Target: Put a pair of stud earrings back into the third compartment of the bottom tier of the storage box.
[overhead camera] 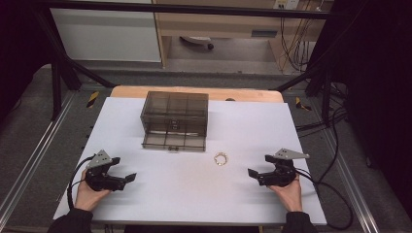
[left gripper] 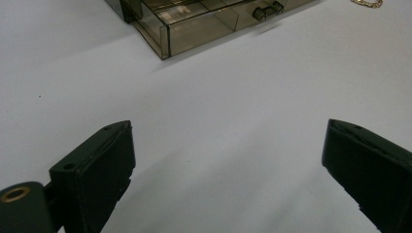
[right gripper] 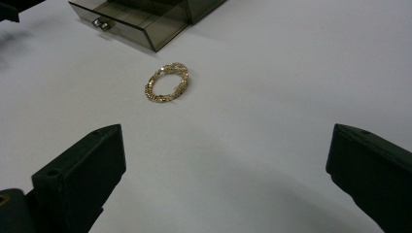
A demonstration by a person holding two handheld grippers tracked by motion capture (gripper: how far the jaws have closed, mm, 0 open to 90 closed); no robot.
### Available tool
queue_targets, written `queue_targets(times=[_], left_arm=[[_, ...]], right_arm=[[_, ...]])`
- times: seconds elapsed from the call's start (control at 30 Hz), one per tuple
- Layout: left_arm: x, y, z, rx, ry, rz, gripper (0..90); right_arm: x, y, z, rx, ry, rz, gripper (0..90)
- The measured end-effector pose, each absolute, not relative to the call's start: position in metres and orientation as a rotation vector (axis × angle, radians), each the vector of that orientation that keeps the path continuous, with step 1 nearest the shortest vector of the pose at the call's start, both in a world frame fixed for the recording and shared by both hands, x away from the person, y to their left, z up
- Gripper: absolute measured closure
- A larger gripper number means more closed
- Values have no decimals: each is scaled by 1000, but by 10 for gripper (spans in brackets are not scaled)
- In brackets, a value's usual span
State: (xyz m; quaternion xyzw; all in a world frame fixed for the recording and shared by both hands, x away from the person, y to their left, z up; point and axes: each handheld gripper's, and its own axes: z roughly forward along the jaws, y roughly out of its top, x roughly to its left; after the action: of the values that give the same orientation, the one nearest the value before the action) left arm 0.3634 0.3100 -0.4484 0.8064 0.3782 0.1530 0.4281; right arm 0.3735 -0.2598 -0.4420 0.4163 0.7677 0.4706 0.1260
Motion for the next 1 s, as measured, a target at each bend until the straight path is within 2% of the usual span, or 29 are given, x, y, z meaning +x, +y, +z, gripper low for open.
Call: queue_targets(times=[0.6, 1.0], left_arm=[[362, 311, -448, 2005, 948, 380, 51], [363, 312, -448, 2005, 951, 381, 52]], right_arm=[[386, -226, -435, 1168, 2284, 1316, 40], [405, -204, -429, 1183, 2279, 1313, 88]])
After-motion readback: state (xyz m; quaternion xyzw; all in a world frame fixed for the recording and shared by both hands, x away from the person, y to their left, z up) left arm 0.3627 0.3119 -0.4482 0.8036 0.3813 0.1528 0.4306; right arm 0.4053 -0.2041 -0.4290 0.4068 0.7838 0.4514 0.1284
